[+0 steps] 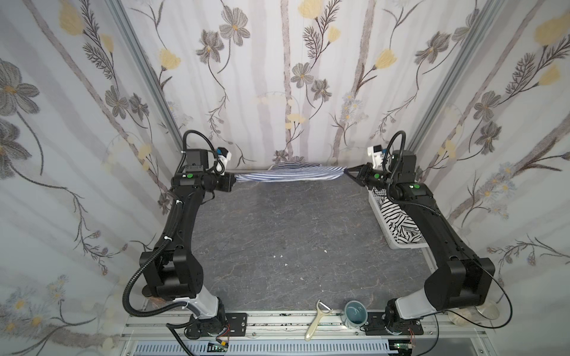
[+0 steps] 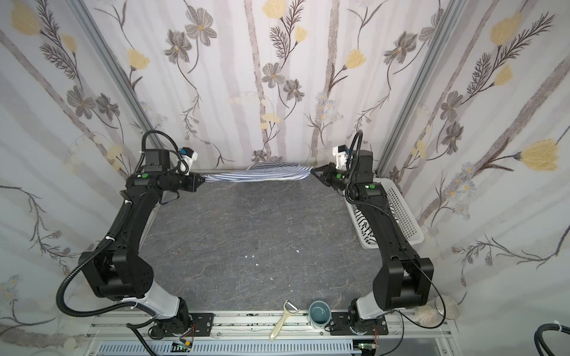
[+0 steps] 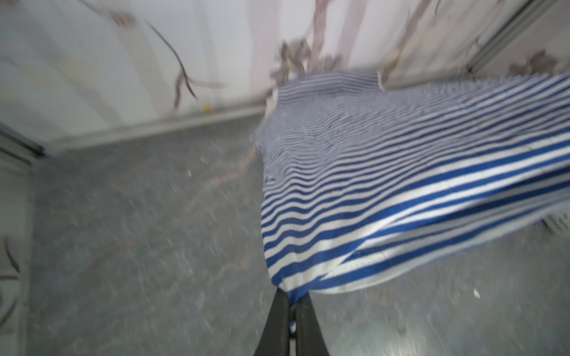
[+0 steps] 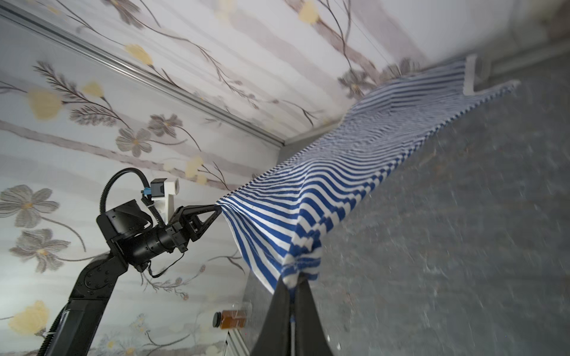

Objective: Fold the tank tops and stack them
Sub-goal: 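Swing both grippers toward the robot, laying the tank top flat on the table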

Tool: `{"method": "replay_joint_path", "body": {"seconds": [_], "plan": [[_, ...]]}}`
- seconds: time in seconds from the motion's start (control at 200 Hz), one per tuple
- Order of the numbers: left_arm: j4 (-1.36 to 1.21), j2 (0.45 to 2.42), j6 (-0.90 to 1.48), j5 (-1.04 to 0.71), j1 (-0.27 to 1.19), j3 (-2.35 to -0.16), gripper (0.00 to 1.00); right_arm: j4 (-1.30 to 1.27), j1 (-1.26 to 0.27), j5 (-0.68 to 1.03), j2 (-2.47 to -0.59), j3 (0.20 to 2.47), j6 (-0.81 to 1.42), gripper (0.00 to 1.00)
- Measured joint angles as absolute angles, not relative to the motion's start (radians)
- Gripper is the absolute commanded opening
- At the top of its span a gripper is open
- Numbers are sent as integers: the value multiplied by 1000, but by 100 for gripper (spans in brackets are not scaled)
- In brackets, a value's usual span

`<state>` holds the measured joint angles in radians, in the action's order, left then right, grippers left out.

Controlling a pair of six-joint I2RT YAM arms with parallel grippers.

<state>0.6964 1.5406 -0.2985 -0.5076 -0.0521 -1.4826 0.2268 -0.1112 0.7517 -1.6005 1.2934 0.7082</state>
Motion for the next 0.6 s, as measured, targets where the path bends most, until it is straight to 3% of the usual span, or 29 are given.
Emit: {"method": "replay_joint_path", "body": {"seconds": [0.275,0.6], "plan": [[678,1283,-477,-527,-51,-962,0,102,-125,748,-1328,721,701,0],[718,1174,-622,-449,-45,-765,0,108,-131,719,-1133,461,690,0]]}}
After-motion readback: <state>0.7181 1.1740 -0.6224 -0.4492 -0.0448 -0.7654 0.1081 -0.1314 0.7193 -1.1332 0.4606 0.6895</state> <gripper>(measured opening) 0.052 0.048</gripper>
